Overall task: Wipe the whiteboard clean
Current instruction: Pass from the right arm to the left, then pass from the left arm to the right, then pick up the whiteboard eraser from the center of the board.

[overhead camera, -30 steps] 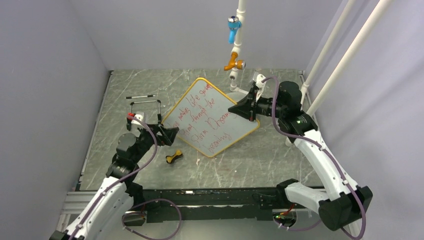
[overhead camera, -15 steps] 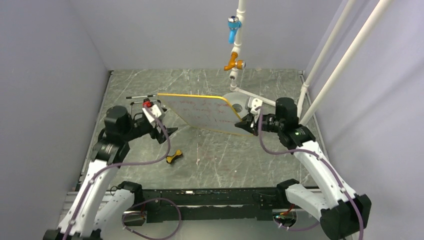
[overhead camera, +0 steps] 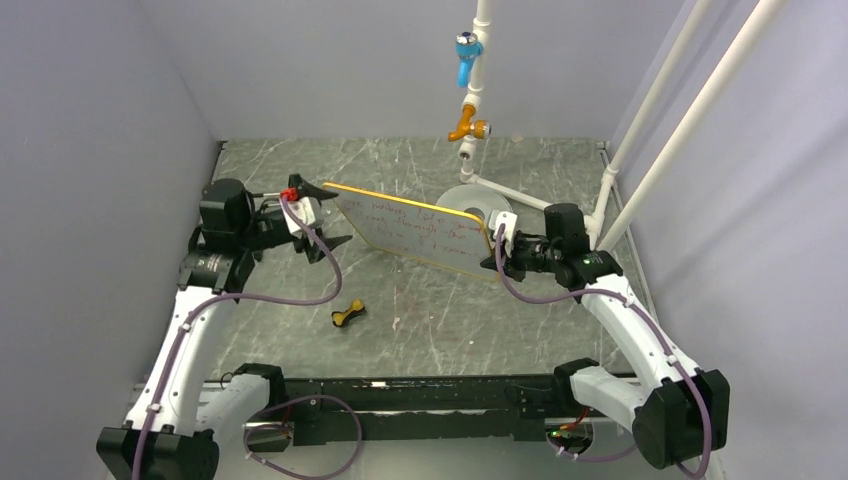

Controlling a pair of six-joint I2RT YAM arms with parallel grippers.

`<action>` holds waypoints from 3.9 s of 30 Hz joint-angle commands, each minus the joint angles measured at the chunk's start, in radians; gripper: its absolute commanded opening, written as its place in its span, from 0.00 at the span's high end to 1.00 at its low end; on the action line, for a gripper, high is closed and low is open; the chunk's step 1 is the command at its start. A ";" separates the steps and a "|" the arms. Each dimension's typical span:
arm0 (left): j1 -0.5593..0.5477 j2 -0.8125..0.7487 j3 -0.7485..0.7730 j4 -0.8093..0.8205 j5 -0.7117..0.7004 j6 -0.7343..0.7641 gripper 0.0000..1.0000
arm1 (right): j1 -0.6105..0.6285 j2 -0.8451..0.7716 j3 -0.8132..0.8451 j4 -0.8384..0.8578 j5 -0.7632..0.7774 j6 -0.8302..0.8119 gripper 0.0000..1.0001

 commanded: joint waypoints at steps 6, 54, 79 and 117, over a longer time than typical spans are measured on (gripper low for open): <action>-0.127 0.244 0.368 -0.285 0.043 0.351 0.17 | -0.006 0.068 -0.030 -0.064 -0.008 -0.060 1.00; -0.292 0.760 0.749 -0.616 -0.097 0.442 1.00 | -0.189 0.233 0.069 0.314 -0.499 0.189 0.33; -0.223 0.623 0.691 -0.451 0.025 0.225 0.65 | -0.103 0.223 0.174 0.173 -0.519 0.174 1.00; -0.539 0.293 -0.179 -0.279 -1.062 -0.906 0.33 | -0.123 0.132 0.103 0.105 -0.263 0.454 1.00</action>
